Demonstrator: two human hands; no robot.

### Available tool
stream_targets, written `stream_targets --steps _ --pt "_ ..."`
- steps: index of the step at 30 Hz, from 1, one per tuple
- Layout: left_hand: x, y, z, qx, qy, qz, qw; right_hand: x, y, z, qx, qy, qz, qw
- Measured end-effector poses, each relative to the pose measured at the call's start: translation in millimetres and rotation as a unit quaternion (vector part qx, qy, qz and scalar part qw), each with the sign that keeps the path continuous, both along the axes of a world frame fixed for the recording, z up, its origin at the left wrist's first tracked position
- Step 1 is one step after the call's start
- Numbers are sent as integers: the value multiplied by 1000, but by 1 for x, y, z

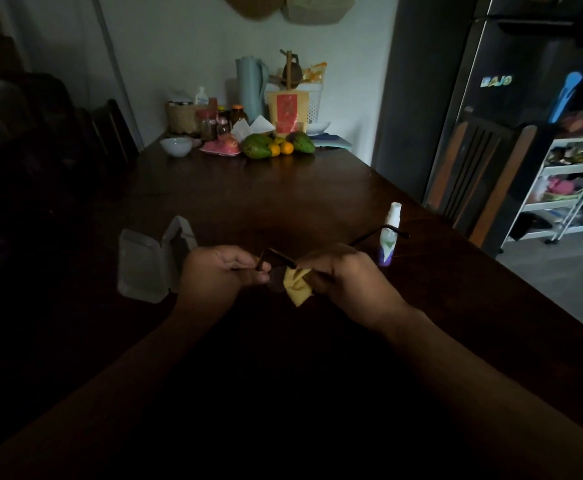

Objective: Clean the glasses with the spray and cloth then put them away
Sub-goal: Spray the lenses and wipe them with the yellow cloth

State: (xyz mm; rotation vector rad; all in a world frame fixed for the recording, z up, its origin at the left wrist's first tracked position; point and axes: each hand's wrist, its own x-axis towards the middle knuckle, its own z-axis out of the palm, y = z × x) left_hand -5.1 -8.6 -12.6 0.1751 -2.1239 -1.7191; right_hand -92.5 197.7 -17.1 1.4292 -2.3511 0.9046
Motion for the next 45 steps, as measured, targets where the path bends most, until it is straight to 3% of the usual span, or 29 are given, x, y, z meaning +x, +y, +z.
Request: stream_targets --steps 6,10,16,27,31,36,41,45 --pt "-3 -4 -3 -2 -1 6 1000 18 -11 1 126 110 -18 986" --pt "-2 -2 -4 -1 10 12 1000 13 -3 0 134 141 -41 980" --pt "0 -1 -4 14 33 17 999 16 -11 -3 150 123 7 981" --pt "3 -2 2 -18 12 73 997 11 -1 4 127 114 -10 985" --pt "8 -7 8 -91 14 105 990 -4 15 6 29 -25 25 999" --pt "15 -12 14 -237 29 103 966 -9 30 14 -134 -177 4 975" --pt "14 -14 17 -325 33 79 942 1 24 23 -204 -192 10 960" --pt "15 -15 13 -451 12 1 892 1 25 29 -249 -174 -27 952"
